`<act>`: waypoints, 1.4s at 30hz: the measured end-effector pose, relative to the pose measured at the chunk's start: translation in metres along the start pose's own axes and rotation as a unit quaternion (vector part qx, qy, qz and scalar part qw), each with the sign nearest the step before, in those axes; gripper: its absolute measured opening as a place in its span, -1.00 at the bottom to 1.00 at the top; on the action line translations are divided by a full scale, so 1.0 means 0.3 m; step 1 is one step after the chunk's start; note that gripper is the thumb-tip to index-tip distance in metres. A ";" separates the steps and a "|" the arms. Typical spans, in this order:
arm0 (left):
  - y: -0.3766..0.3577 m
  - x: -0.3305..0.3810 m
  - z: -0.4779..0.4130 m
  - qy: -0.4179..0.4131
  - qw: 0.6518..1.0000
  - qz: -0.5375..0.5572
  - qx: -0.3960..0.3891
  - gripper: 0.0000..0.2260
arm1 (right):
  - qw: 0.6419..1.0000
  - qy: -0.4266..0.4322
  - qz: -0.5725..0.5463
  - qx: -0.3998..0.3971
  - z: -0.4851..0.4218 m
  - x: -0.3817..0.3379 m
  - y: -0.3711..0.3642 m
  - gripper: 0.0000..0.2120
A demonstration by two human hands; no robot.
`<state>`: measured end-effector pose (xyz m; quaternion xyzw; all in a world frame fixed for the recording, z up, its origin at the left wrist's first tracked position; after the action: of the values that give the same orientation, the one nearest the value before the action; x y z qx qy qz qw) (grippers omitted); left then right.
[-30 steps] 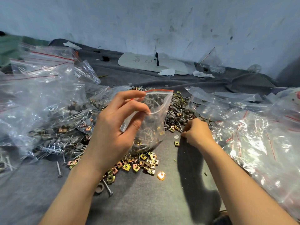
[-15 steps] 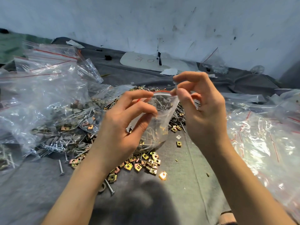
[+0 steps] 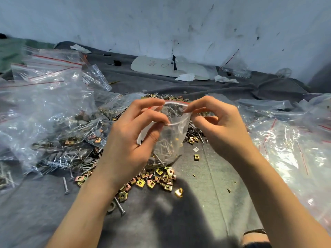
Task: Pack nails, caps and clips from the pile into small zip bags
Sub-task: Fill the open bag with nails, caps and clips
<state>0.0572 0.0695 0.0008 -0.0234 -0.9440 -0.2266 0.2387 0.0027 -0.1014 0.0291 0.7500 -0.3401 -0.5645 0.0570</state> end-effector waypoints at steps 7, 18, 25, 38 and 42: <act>0.013 -0.006 -0.002 0.040 0.996 0.027 0.070 -0.78 | 0.996 0.009 -0.089 0.024 -0.006 0.014 0.034 -0.83; 0.021 -0.044 0.003 0.147 0.967 0.163 0.131 -0.32 | 0.968 -0.146 -0.202 -0.020 -0.013 0.059 0.044 -0.90; 0.015 -0.045 0.001 0.162 0.951 0.225 0.135 -0.34 | 0.970 -0.134 -0.200 -0.018 -0.014 0.057 0.047 -0.89; 0.017 -0.042 -0.001 0.194 0.941 0.248 0.122 -0.47 | 0.978 -0.117 -0.170 -0.035 -0.008 0.049 0.032 -0.95; 0.013 -0.042 -0.003 0.197 0.941 0.247 0.122 -0.47 | 0.979 -0.111 -0.162 -0.048 -0.002 0.042 0.023 -0.97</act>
<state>0.0692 0.0734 -0.0028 -0.1819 -0.8632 -0.0435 0.4690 0.0018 -0.1143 0.0223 0.7239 -0.1911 -0.6619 -0.0371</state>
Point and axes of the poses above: each hand's wrist, its own z-axis away from the middle knuckle, its own y-axis out of the back of the hand, x = y × z, the point moved 3 cm from there along -z, towards the middle knuckle, and after that the axes turned 7 degrees about -y, right-handed, at the moved point
